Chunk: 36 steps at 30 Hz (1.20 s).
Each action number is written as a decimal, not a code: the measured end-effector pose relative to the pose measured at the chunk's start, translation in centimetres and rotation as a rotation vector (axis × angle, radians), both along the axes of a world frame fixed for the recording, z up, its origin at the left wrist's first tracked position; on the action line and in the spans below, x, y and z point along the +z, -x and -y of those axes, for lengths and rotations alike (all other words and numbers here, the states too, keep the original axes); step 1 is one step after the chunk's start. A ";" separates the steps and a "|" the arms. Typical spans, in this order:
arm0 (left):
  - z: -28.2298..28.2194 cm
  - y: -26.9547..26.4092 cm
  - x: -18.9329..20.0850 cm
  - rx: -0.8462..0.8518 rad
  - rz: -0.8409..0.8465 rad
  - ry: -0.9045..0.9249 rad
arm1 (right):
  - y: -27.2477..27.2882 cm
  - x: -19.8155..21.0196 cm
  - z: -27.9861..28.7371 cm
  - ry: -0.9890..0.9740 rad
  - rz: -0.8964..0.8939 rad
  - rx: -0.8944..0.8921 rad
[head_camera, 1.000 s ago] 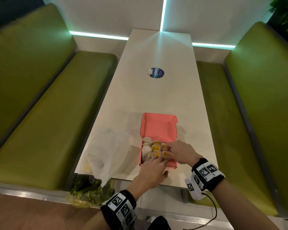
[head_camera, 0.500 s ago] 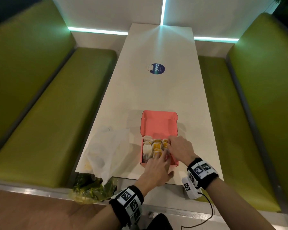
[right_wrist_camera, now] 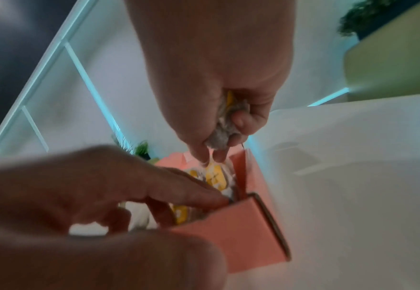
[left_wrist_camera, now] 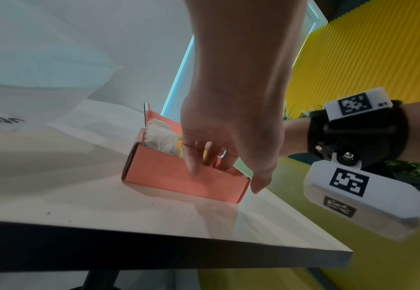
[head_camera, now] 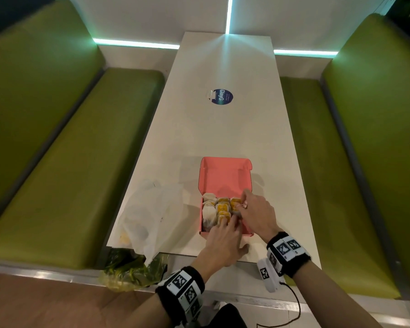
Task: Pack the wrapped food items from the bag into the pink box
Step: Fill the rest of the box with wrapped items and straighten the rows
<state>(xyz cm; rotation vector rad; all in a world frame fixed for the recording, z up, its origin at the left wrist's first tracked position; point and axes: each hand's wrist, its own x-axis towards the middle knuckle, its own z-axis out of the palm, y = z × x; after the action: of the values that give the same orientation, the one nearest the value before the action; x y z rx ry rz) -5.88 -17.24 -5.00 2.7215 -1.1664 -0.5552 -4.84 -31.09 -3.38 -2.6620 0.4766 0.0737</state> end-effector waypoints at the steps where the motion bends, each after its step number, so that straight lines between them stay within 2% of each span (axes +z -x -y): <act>1: -0.1 0.1 0.2 0.002 -0.009 0.020 | 0.3 0.1 0.2 -0.084 0.020 -0.045; 4: -0.7 0.2 0.9 0.013 0.007 0.141 | 1.0 0.8 0.5 -0.385 0.144 -0.182; 7: -1.3 -0.1 2.2 0.102 0.040 0.368 | 1.5 2.1 0.3 -0.626 0.252 -0.248; 11: -1.1 -0.5 4.8 0.314 -0.032 0.712 | 2.0 3.5 -0.7 -0.981 0.231 -0.278; 14: -0.5 -1.0 5.9 0.305 -0.059 0.736 | 2.1 4.4 -1.6 -1.170 0.221 -0.312; 19: -0.6 -1.7 6.3 0.358 -0.095 0.793 | 1.9 5.1 -2.2 -1.242 0.199 -0.332; 23: -1.0 -1.8 7.2 0.559 -0.333 0.943 | 2.1 4.8 -2.2 -1.312 0.159 -0.259; 30: -1.6 -2.5 6.6 0.775 -0.552 1.058 | 2.2 4.8 -2.2 -1.560 0.128 -0.359; 33: -1.7 -2.6 6.8 0.819 -0.619 1.115 | 2.0 4.7 -2.3 -1.524 0.117 -0.395; 36: -2.0 -2.8 6.9 0.854 -0.616 1.160 | 1.9 4.5 -2.3 -1.402 0.122 -0.412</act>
<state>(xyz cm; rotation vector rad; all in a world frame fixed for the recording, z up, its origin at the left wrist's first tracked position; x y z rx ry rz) -3.10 -15.20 1.94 1.5688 -0.0118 -0.3429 -6.77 -28.78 1.11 -1.1726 0.6011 0.0765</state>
